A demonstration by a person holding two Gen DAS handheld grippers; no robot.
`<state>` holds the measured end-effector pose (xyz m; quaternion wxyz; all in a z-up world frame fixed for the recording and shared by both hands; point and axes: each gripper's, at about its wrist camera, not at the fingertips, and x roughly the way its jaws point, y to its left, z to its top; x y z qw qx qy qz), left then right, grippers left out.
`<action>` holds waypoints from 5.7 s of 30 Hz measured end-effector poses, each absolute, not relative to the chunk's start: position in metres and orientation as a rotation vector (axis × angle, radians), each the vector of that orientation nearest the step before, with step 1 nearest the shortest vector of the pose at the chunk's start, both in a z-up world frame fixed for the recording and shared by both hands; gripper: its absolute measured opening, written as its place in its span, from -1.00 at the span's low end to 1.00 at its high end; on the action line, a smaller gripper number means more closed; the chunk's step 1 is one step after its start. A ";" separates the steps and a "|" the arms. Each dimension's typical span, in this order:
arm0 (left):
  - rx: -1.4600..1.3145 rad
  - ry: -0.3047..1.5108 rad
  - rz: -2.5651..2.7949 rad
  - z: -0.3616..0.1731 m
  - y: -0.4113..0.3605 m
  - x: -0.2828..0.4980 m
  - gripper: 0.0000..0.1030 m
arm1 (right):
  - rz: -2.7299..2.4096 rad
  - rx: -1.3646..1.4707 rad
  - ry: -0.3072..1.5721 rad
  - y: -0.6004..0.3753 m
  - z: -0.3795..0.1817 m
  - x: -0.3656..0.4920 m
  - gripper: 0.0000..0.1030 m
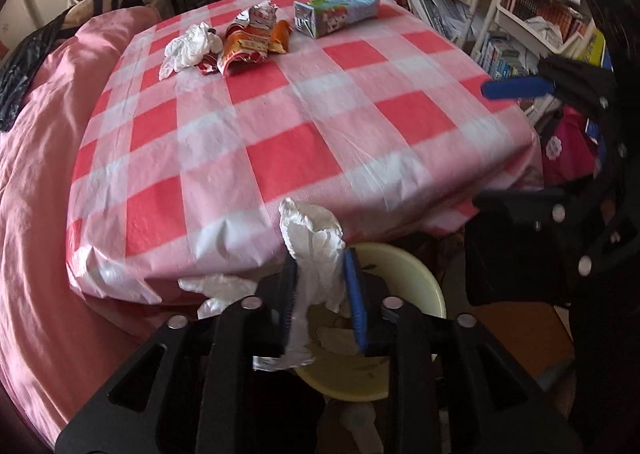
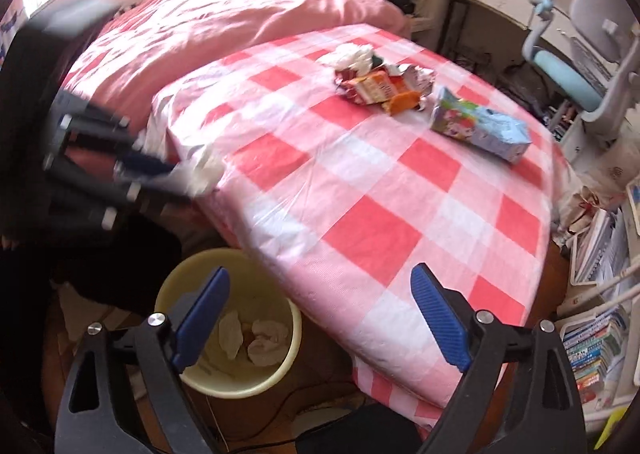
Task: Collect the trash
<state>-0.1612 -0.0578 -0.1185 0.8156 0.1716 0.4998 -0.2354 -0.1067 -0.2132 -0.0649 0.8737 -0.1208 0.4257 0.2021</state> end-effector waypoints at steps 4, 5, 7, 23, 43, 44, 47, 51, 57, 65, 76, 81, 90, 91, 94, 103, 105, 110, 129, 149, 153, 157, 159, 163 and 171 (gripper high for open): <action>0.425 0.985 -0.443 -0.114 -0.059 -0.174 0.13 | 0.396 -0.202 0.857 -0.220 -0.063 -0.102 0.77; 0.437 0.956 -0.419 -0.110 -0.059 -0.173 0.16 | 0.391 -0.198 0.855 -0.223 -0.062 -0.101 0.77; 0.442 0.912 -0.382 -0.103 -0.059 -0.170 0.31 | 0.371 -0.194 0.842 -0.226 -0.060 -0.100 0.77; 0.371 0.758 -0.219 -0.080 -0.051 -0.153 0.69 | 0.275 -0.215 0.816 -0.230 -0.061 -0.101 0.84; 0.176 0.751 -0.090 -0.079 -0.046 -0.130 0.86 | 0.180 -0.292 0.813 -0.235 -0.062 -0.106 0.85; 0.178 0.750 -0.090 -0.079 -0.047 -0.129 0.86 | 0.178 -0.292 0.811 -0.236 -0.062 -0.107 0.85; 0.180 0.748 -0.087 -0.080 -0.052 -0.128 0.86 | 0.169 -0.291 0.804 -0.238 -0.060 -0.108 0.85; 0.172 0.750 -0.086 -0.082 -0.057 -0.126 0.86 | 0.160 -0.301 0.794 -0.239 -0.059 -0.110 0.85; 0.170 0.748 -0.087 -0.084 -0.067 -0.125 0.86 | 0.152 -0.323 0.780 -0.238 -0.058 -0.113 0.85; 0.146 0.751 -0.096 -0.083 -0.069 -0.123 0.86 | 0.149 -0.309 0.772 -0.242 -0.057 -0.113 0.85; 0.065 0.765 -0.092 -0.068 -0.060 -0.095 0.86 | 0.166 -0.302 0.762 -0.235 -0.057 -0.108 0.85; 0.077 0.722 -0.080 -0.047 -0.066 -0.062 0.86 | 0.166 -0.280 0.754 -0.235 -0.055 -0.104 0.85; 0.058 0.798 -0.058 -0.072 -0.058 -0.042 0.86 | 0.178 -0.257 0.748 -0.229 -0.055 -0.093 0.85; 0.060 0.805 -0.058 -0.073 -0.058 -0.041 0.86 | 0.182 -0.250 0.752 -0.228 -0.055 -0.090 0.85; 0.049 0.803 -0.067 -0.069 -0.055 -0.042 0.86 | 0.191 -0.240 0.754 -0.224 -0.055 -0.088 0.85; 0.010 0.799 -0.086 -0.061 -0.048 -0.043 0.86 | 0.203 -0.263 0.774 -0.215 -0.061 -0.083 0.85; 0.009 0.798 -0.086 -0.061 -0.048 -0.043 0.86 | 0.206 -0.260 0.776 -0.214 -0.062 -0.082 0.85; 0.012 0.804 -0.085 -0.061 -0.047 -0.042 0.86 | 0.215 -0.269 0.779 -0.209 -0.064 -0.081 0.85; 0.011 0.810 -0.083 -0.062 -0.043 -0.041 0.86 | 0.242 -0.293 0.781 -0.199 -0.068 -0.082 0.85; 0.001 0.808 -0.076 -0.063 -0.040 -0.040 0.86 | 0.258 -0.305 0.778 -0.195 -0.069 -0.083 0.85; 0.002 0.809 -0.077 -0.063 -0.040 -0.040 0.86 | 0.262 -0.308 0.779 -0.195 -0.070 -0.083 0.85; 0.002 0.808 -0.076 -0.063 -0.040 -0.040 0.86 | 0.265 -0.311 0.779 -0.194 -0.070 -0.083 0.85; 0.001 0.809 -0.076 -0.063 -0.039 -0.040 0.86 | 0.264 -0.310 0.779 -0.194 -0.070 -0.083 0.85; 0.002 0.808 -0.076 -0.063 -0.039 -0.040 0.86 | 0.264 -0.310 0.779 -0.194 -0.070 -0.083 0.85; 0.002 0.810 -0.077 -0.063 -0.039 -0.040 0.86 | 0.268 -0.314 0.782 -0.192 -0.071 -0.083 0.85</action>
